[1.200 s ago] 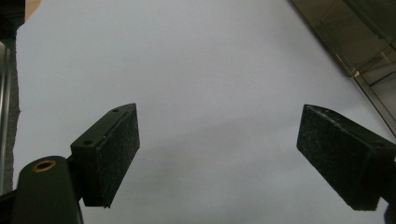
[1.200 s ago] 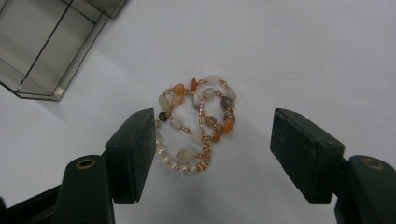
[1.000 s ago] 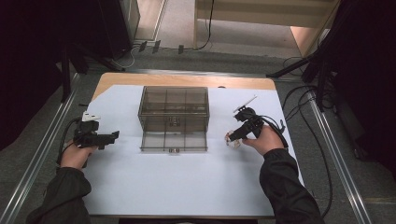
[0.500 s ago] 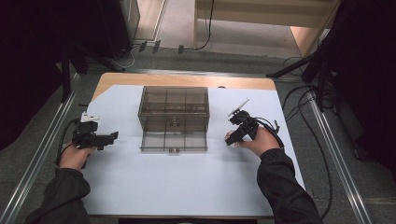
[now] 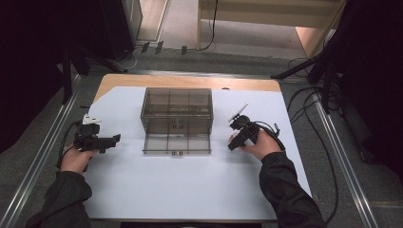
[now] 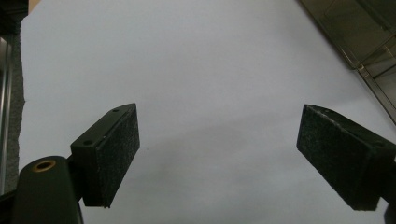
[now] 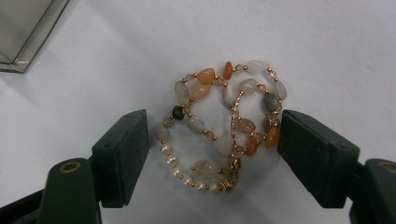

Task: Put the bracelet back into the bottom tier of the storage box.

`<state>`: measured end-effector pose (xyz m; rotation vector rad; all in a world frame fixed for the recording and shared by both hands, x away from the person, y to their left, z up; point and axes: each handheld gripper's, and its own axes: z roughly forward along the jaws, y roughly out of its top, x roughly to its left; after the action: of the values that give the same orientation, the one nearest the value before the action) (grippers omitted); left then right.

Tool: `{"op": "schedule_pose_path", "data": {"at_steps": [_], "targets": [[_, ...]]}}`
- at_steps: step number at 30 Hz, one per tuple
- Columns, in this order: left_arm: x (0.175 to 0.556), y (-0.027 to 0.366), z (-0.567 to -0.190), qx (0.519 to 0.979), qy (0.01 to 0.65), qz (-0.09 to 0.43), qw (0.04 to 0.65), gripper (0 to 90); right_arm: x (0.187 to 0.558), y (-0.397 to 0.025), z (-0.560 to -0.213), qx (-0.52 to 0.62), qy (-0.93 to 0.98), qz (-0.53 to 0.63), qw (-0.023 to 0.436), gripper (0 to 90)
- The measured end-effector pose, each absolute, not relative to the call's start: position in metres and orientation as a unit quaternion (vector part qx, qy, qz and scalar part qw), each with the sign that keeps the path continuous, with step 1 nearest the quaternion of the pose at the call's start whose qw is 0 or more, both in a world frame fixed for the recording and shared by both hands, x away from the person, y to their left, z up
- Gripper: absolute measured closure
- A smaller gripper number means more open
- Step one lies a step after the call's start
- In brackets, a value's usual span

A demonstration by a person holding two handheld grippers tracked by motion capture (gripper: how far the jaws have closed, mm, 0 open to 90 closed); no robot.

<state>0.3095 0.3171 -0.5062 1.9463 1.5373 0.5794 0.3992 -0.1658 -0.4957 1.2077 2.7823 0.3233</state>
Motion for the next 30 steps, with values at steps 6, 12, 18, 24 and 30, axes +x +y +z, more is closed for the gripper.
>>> {"op": "schedule_pose_path", "data": {"at_steps": [6, 12, 18, 24, 30], "targets": [[0.3094, 0.3167, -0.5061, 0.732, 0.577, 0.217, 0.291, 14.3, 0.3979, -0.1647, -0.4965, 0.39, 0.913, 0.103, 0.052, 26.6], [0.3096, 0.317, -0.5064, 0.731, 0.577, 0.217, 0.292, 14.3, 0.3984, -0.1676, -0.4953, 0.386, 0.914, 0.107, 0.056, 32.8], [0.3095, 0.3163, -0.5063, 0.732, 0.577, 0.216, 0.291, 14.3, 0.398, -0.1696, -0.4939, 0.386, 0.914, 0.11, 0.056, 41.2], [0.3095, 0.3167, -0.5064, 0.732, 0.577, 0.216, 0.292, 14.2, 0.3965, -0.171, -0.4916, 0.384, 0.915, 0.112, 0.054, 60.5], [0.3095, 0.3163, -0.5063, 0.732, 0.577, 0.217, 0.291, 14.3, 0.3958, -0.1715, -0.4907, 0.384, 0.915, 0.111, 0.049, 71.5]]}}
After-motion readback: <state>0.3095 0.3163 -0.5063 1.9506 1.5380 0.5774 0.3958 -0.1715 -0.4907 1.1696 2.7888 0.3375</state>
